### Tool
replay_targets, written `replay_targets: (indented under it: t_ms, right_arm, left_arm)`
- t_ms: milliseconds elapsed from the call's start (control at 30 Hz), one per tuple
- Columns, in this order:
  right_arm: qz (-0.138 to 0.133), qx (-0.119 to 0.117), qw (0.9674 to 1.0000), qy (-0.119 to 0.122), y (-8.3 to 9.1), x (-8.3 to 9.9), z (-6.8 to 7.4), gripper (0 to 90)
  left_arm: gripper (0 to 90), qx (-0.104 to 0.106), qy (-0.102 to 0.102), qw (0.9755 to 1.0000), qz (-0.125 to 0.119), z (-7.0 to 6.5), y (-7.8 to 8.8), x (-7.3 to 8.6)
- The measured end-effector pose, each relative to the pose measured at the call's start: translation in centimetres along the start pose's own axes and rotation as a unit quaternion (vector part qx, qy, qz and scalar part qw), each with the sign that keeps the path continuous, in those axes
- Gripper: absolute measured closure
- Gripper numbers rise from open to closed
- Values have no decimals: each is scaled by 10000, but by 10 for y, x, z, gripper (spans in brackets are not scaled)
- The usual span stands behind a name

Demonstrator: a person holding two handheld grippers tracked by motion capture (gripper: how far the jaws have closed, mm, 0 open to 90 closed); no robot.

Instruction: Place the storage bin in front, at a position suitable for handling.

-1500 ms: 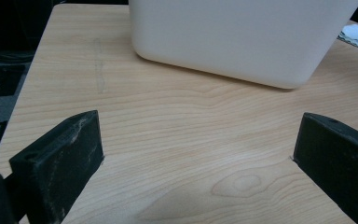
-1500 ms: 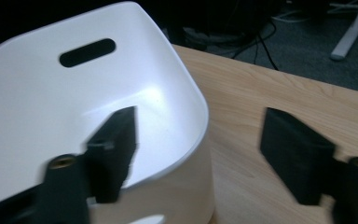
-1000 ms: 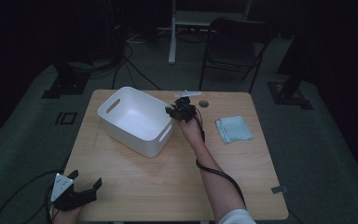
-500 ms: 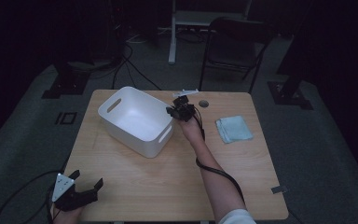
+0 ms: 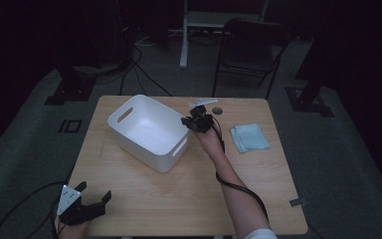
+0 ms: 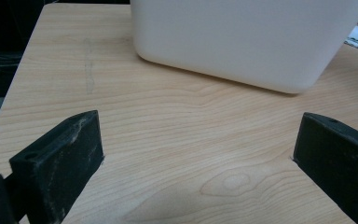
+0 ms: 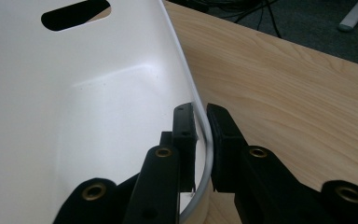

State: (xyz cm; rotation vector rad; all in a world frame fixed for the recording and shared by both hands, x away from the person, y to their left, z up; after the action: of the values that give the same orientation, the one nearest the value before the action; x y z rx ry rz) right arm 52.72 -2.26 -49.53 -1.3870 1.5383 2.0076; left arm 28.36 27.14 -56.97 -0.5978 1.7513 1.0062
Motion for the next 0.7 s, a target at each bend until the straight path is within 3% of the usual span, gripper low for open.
replay_targets:
  t_ms: [700]
  right_arm:
    - [-6, -163, 9998, 135, 29, 22, -9, 832]
  left_arm:
    - [14, -9, 28, 10000, 8, -1, -2, 1]
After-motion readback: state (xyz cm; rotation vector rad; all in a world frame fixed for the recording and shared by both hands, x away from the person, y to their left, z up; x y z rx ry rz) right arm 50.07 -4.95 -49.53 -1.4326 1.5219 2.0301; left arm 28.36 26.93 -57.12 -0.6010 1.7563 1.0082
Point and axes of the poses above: each handheld gripper's, and its own axes: y roughly backward along the jaws, x roughly out of its underside, z roughly to its left, the point moved 9 cm from there along -y, roughly forward along the jaws, and after that the axes turned 13 degrees about x, right-handed, at the moved point
